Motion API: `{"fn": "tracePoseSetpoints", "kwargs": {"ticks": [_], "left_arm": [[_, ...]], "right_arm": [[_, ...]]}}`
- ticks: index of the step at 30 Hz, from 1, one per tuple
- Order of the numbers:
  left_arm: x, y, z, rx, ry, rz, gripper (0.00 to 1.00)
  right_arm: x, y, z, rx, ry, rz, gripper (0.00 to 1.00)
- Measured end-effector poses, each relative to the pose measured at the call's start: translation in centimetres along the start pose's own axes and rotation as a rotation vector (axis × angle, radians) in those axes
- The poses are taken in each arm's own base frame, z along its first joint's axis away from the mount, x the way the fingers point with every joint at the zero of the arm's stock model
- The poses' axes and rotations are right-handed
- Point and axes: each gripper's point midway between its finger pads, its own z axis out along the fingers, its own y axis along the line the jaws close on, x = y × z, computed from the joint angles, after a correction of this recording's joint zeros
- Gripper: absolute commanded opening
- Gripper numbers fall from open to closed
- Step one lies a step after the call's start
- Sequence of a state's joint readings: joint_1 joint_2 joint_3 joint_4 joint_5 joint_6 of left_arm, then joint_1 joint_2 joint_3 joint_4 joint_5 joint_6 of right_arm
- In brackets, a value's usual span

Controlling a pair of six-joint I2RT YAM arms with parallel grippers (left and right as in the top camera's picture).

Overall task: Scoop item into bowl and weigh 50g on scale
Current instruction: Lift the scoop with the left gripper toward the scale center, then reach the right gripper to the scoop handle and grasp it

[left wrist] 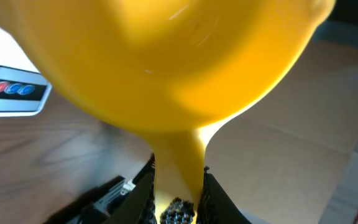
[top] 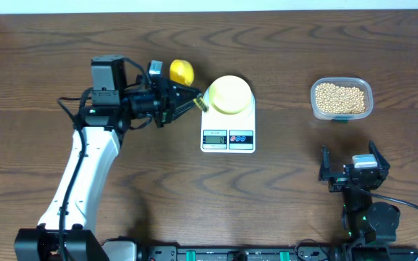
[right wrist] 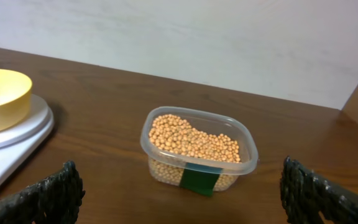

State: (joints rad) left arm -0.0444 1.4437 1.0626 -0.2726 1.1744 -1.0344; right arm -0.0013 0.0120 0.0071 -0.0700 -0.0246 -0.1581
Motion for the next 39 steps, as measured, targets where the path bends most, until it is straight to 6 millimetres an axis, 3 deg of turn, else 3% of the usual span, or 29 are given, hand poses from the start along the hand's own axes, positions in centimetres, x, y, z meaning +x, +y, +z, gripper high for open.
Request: {"fn": "tracePoseSetpoints", "kwargs": {"ticks": [7, 12, 17, 21, 25, 29, 34, 39], "left_arm": [[0.5, -1.4, 1.0, 0.033, 0.022, 0.004, 0.19], [0.5, -1.7, 1.0, 0.039, 0.022, -0.039, 0.19], [0.4, -1.8, 1.0, 0.043, 0.021, -0.056, 0.19], [0.2, -2.5, 0.9, 0.064, 0.014, -0.036, 0.19], [0.0, -3.3, 0.9, 0.087, 0.007, -0.014, 0.19], [-0.1, -3.6, 0.8, 0.097, 0.005, -0.023, 0.19], [-0.1, -3.7, 0.8, 0.1, 0.007, -0.063, 0.19], [-0.1, -5.4, 1.0, 0.146, 0.01, -0.041, 0.19]], "right_arm": [[-0.7, -0.2, 0.0, 0.008, -0.03, -0.006, 0.99], [-5.2, 1.2, -0.6, -0.082, -0.218, 0.004, 0.99], [-11.6, 1.9, -3.1, -0.138, -0.505, -0.036, 0.99], [-14.3, 1.3, -4.6, -0.113, -0.616, -0.025, 0.99], [-16.1, 0.4, -4.7, -0.091, -0.579, 0.005, 0.99], [-18.9, -0.2, -3.8, -0.104, -0.435, 0.03, 0.99], [-21.5, -0.2, -1.1, -0.161, -0.198, 0.058, 0.99], [-24.6, 1.4, 2.5, -0.31, -0.063, 0.077, 0.99]]}}
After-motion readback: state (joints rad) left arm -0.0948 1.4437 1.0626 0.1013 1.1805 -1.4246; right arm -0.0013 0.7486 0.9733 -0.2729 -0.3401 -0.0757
